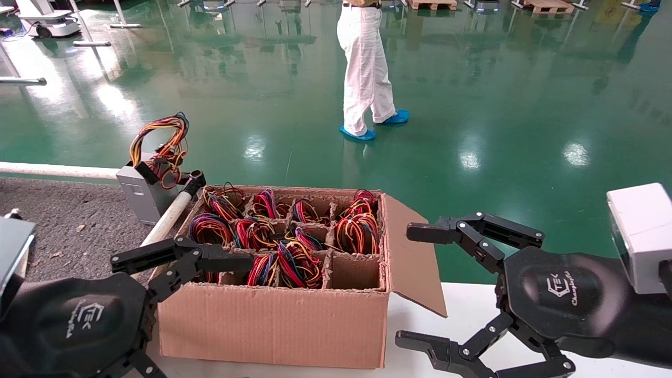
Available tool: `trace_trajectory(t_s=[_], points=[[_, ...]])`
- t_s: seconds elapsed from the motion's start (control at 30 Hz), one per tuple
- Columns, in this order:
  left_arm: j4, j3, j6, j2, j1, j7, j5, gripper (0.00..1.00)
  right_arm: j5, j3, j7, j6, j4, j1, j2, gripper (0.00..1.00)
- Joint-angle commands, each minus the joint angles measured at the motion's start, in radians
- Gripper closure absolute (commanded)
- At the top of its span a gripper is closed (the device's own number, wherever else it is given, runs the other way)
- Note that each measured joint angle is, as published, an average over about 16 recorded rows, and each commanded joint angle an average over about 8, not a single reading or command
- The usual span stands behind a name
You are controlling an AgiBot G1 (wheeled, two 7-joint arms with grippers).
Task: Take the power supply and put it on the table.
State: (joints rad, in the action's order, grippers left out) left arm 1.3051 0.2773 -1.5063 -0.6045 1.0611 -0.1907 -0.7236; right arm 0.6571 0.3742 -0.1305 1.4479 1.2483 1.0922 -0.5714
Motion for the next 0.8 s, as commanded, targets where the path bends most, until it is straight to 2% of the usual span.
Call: trace_trajectory(t_s=[0.03,0.8], points=[[0.016,-0.002,-0.008,0.005,-0.011,-0.003,0.005,0.00,0.000,0.000,0.000,0.000,0.000,0.000,0.000,0.00],[-0.021,0.002,0.011,-0.007,0.013,0.003,-0.006,0.00,0.000,0.000,0.000,0.000,0.000,0.000,0.000,0.00]])
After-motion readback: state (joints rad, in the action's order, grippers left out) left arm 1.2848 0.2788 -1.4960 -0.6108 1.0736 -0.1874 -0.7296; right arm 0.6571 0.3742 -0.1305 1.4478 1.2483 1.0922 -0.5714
